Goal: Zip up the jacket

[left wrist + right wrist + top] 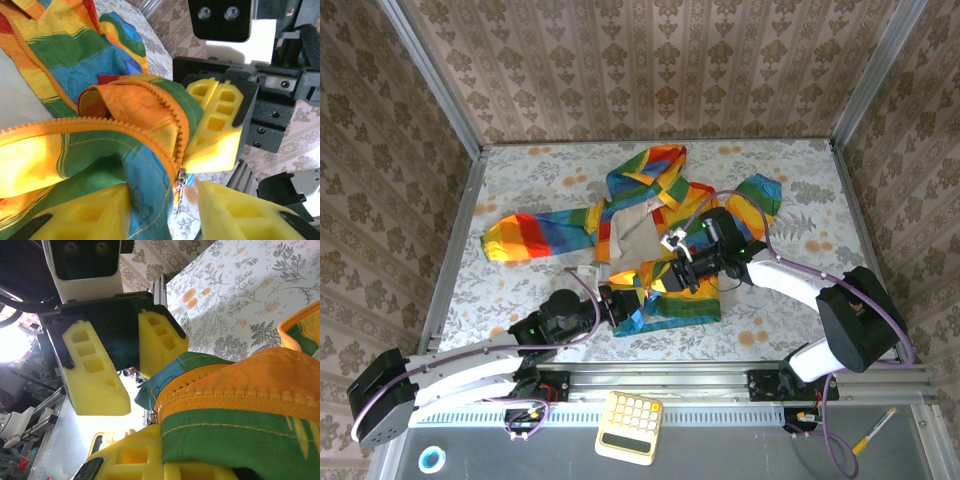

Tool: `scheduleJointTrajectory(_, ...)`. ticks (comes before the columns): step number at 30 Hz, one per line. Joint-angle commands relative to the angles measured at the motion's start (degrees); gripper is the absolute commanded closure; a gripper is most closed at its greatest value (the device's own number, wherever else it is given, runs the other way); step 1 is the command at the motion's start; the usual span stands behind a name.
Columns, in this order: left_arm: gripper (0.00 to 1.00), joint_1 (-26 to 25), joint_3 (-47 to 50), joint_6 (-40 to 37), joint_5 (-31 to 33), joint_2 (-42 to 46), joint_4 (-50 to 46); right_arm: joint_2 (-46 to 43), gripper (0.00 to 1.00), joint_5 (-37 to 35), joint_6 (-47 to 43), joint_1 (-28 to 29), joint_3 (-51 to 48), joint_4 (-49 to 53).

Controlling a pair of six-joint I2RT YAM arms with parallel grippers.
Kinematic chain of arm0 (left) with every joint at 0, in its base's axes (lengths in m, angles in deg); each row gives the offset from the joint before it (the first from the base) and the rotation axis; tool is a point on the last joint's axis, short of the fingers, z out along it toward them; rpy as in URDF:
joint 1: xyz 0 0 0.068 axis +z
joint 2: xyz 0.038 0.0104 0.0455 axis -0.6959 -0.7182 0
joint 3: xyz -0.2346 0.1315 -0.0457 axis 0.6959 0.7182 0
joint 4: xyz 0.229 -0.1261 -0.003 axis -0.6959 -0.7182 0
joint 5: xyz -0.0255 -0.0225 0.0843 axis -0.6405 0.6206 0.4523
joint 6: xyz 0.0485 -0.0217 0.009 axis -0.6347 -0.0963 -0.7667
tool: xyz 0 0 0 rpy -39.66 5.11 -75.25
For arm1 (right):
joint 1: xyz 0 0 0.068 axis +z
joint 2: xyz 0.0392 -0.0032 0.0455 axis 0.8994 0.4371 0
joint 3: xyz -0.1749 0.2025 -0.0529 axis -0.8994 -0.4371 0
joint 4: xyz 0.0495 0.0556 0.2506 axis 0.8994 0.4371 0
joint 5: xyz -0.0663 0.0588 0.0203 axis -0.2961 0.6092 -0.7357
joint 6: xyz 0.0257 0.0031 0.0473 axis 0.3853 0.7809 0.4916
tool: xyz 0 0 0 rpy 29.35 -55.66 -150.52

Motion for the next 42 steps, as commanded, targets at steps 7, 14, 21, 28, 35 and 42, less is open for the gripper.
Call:
scheduleJointTrajectory(7, 0.93, -0.3, 1.2, 0.7, -2.9, -1.3, 5.2, 0.2, 1.00, 0.0, 1.5, 0.4, 0.1, -2.8)
scheduleJointTrajectory(14, 1.00, 2.6, -2.4, 0.2, -10.3, 0.1, -2.6, -0.8, 1.00, -3.3, 2.4, 0.4, 0.1, -3.4)
scheduleJointTrajectory(21, 1.00, 13.4, -8.4, 1.1, -22.2, 5.0, -24.5, -4.1, 0.64, -11.3, 3.1, -0.1, -1.3, -3.3)
scheduleJointTrajectory(28, 1.00, 19.2, -12.9, -1.5, -27.4, 5.2, -33.3, -9.5, 0.50, -17.3, 1.9, -0.4, -1.7, 2.1)
scheduleJointTrajectory(35, 1.00, 19.7, -16.0, -2.8, -31.0, 0.1, -33.2, -19.2, 0.50, -36.7, -5.9, 1.8, -1.2, 12.5)
scheduleJointTrajectory(42, 1.00, 19.6, -18.3, -2.7, -32.3, -3.2, -33.5, -24.5, 0.53, -54.6, -19.8, 14.6, 0.0, 17.2)
